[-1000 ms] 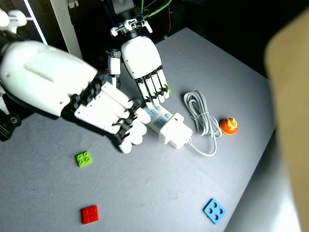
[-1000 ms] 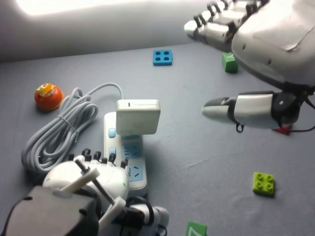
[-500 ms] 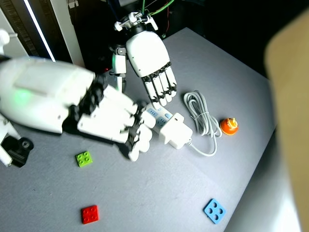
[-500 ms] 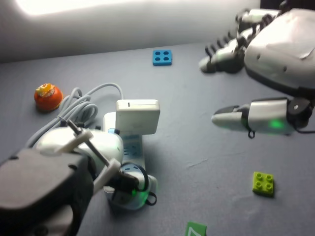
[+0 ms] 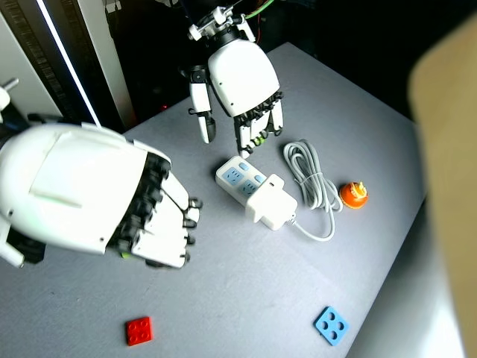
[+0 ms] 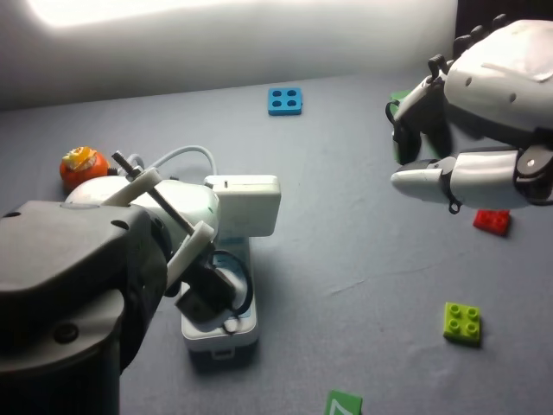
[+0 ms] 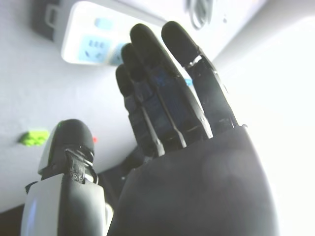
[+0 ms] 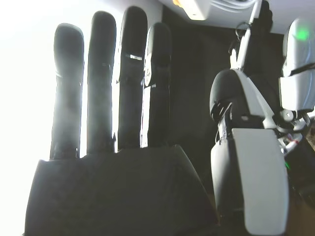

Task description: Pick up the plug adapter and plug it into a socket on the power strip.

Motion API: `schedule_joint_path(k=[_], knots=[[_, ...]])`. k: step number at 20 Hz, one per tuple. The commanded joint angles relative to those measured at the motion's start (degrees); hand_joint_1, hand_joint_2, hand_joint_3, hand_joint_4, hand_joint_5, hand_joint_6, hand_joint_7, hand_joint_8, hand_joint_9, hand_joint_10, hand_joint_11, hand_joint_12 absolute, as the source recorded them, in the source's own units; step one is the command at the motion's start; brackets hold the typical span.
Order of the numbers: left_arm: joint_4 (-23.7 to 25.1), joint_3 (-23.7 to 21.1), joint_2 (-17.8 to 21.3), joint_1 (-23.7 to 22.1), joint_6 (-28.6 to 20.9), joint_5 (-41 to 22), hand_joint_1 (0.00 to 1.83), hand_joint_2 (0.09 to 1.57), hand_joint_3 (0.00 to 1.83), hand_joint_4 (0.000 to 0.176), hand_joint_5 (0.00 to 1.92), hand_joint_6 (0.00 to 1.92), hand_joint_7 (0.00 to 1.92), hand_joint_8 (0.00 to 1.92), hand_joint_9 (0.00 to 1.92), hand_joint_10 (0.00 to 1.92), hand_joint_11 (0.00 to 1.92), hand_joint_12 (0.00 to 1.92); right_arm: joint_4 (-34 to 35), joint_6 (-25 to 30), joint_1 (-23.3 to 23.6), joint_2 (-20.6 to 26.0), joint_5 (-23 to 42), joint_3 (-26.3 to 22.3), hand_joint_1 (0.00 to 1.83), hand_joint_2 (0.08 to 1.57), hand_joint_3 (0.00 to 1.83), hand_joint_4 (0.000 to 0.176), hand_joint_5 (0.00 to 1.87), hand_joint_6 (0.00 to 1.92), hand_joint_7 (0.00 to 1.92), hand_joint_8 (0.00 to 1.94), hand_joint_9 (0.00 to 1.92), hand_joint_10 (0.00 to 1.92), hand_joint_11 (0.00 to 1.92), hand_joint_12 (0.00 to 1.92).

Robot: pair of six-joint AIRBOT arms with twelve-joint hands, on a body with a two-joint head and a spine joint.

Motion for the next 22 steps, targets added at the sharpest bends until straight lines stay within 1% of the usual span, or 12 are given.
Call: schedule_joint_path(k=[1, 2, 3, 4, 5, 7, 8, 9, 11, 12, 20, 22], knots=[[4.4, 0.2, 0.5, -1.0, 0.9, -1.2, 0.75, 1.33, 0.0, 0.0, 0.8, 1.92, 0.81, 1.91, 0.84, 1.92, 0.85, 1.92, -3.0, 1.7, -0.2, 0.3, 7.2, 0.0, 0.53, 1.28, 0.0, 0.0, 0.75, 1.92, 0.87, 1.94, 1.03, 1.92, 1.22, 1.92], [4.4, 0.4, 0.6, -1.3, 1.4, -0.9, 0.8, 1.32, 0.0, 0.0, 0.8, 1.92, 0.8, 1.92, 0.85, 1.92, 0.91, 1.92, -3.5, 2.0, -0.5, 0.3, 7.4, 0.0, 0.56, 1.27, 0.0, 0.0, 0.78, 1.92, 0.9, 1.94, 1.07, 1.92, 1.27, 1.92], [4.4, 0.5, 0.6, -1.6, 1.4, -0.8, 0.79, 1.33, 0.0, 0.045, 0.93, 1.92, 0.93, 1.92, 0.97, 1.92, 1.05, 1.92, -3.5, 2.0, -0.7, 0.3, 7.2, 0.0, 0.54, 1.3, 0.0, 0.0, 0.9, 1.92, 0.99, 1.94, 1.15, 1.92, 1.41, 1.92], [4.4, 0.6, 0.6, -1.7, 1.4, -0.7, 0.77, 1.34, 0.0, 0.058, 1.03, 1.92, 1.03, 1.92, 1.06, 1.92, 1.14, 1.92, -3.5, 2.2, -0.8, 0.3, 6.8, 0.0, 0.49, 1.33, 0.01, 0.0, 0.94, 1.92, 1.04, 1.94, 1.21, 1.92, 1.48, 1.92], [4.4, 0.6, 0.6, -1.8, 1.4, -0.6, 0.74, 1.35, 0.01, 0.062, 1.13, 1.92, 1.15, 1.92, 1.19, 1.92, 1.26, 1.92, -3.5, 2.2, -0.7, 0.2, 6.4, 0.0, 0.43, 1.37, 0.01, 0.0, 0.98, 1.92, 1.1, 1.94, 1.28, 1.92, 1.55, 1.92], [4.4, 0.6, 0.6, -2.2, 1.4, -0.6, 0.71, 1.38, 0.01, 0.053, 1.25, 1.92, 1.3, 1.92, 1.35, 1.92, 1.42, 1.92, -3.5, 1.9, -0.7, -0.1, 4.9, 0.0, 0.41, 1.42, 0.01, 0.0, 1.07, 1.92, 1.16, 1.94, 1.35, 1.92, 1.61, 1.92], [4.4, 0.6, 0.6, -2.2, 1.4, -0.6, 0.71, 1.38, 0.01, 0.053, 1.25, 1.92, 1.3, 1.92, 1.35, 1.92, 1.42, 1.92, -3.5, 1.6, -0.8, -0.2, 4.2, 0.0, 0.41, 1.42, 0.01, 0.0, 1.07, 1.92, 1.16, 1.94, 1.35, 1.92, 1.61, 1.92], [4.4, 0.5, 0.6, -2.4, 1.4, -0.6, 0.71, 1.39, 0.0, 0.0, 1.32, 1.92, 1.38, 1.92, 1.42, 1.92, 1.51, 1.92, -3.5, 1.6, -0.9, -0.2, 4.0, -0.1, 0.44, 1.45, 0.01, 0.0, 1.12, 1.92, 1.23, 1.94, 1.43, 1.92, 1.68, 1.92], [4.4, 0.6, 0.6, -2.8, 1.4, -0.6, 0.77, 1.38, 0.0, 0.0, 1.31, 1.92, 1.39, 1.92, 1.45, 1.92, 1.54, 1.92, -3.5, 1.6, -1.0, -0.4, 3.9, -0.1, 0.47, 1.46, 0.0, 0.0, 1.11, 1.92, 1.23, 1.94, 1.42, 1.92, 1.66, 1.92], [4.4, 0.6, 0.6, -2.9, 1.4, -0.6, 0.74, 1.41, 0.01, 0.0, 1.32, 1.92, 1.41, 1.92, 1.46, 1.92, 1.55, 1.92, -3.5, 1.6, -1.0, -0.4, 3.8, -0.1, 0.5, 1.46, 0.0, 0.0, 1.12, 1.92, 1.24, 1.94, 1.42, 1.92, 1.65, 1.92], [3.3, 0.9, 0.6, -3.8, 2.7, 0.6, 0.75, 1.42, 0.0, 0.0, 1.24, 1.92, 1.37, 1.92, 1.43, 1.92, 1.52, 1.92, -3.5, 1.7, -1.0, -0.5, 3.9, -0.2, 0.55, 1.45, 0.0, 0.0, 1.07, 1.92, 1.23, 1.94, 1.41, 1.92, 1.62, 1.92], [3.3, 0.9, 0.6, -4.3, 2.9, 0.6, 0.74, 1.43, 0.0, 0.0, 1.24, 1.92, 1.37, 1.92, 1.43, 1.92, 1.52, 1.92, -3.5, 1.6, -1.5, -0.5, 5.8, -0.2, 0.55, 1.44, 0.0, 0.0, 1.07, 1.92, 1.22, 1.94, 1.39, 1.92, 1.6, 1.92]])
